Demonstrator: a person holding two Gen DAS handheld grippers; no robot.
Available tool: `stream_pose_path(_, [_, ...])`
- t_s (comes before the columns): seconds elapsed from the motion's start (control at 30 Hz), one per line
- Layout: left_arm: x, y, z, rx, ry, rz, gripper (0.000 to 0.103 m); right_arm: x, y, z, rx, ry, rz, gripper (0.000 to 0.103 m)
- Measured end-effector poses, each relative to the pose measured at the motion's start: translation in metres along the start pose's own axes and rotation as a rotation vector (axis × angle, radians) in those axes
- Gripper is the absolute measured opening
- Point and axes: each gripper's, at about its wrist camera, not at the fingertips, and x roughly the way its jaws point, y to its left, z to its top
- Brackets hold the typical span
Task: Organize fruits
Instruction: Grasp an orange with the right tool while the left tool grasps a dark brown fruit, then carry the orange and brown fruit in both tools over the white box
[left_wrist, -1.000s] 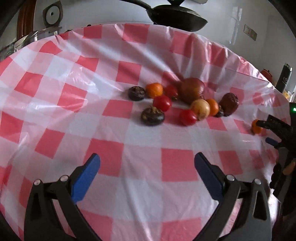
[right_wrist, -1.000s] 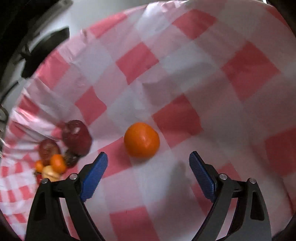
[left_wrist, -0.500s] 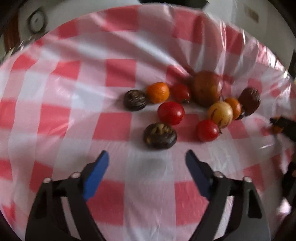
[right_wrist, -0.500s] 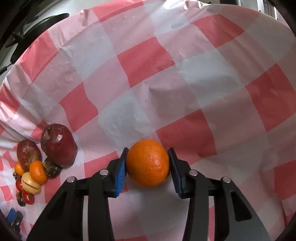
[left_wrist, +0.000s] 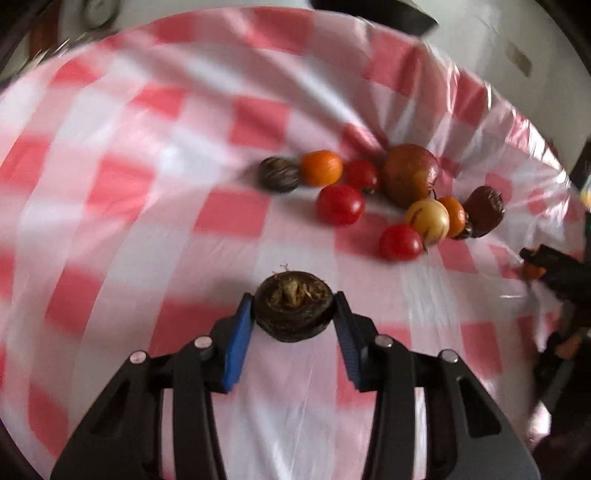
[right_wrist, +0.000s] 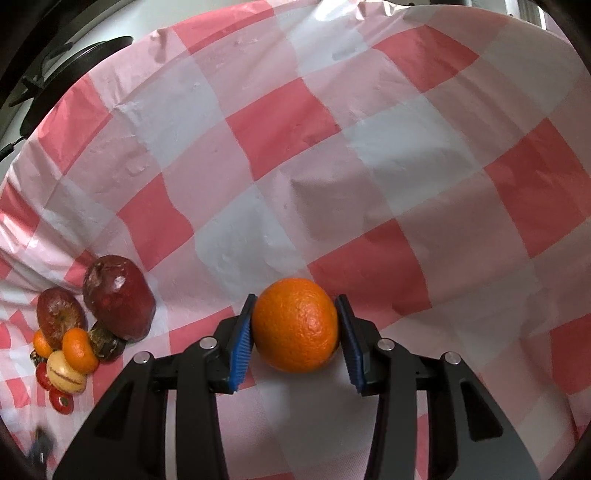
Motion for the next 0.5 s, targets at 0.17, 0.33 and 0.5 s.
stream_pose_path(0.17, [-0.048, 0.017, -0.048, -0.003, -0.015, 0.053, 0.043, -0.030, 0.031, -0.019, -0.018, 0.018, 0.097, 0.042])
stream_pose_path(0.33, [-0.090, 0.027, -0.084, -0.010, -0.013, 0.094, 0.044, -0.090, 0.093, -0.077, -0.153, 0.061, 0.316, 0.042])
stream_pose_path(0.5, [-0.119, 0.041, -0.119, -0.022, 0.002, 0.123, 0.044, -0.143, 0.135, -0.148, -0.314, 0.112, 0.456, 0.042])
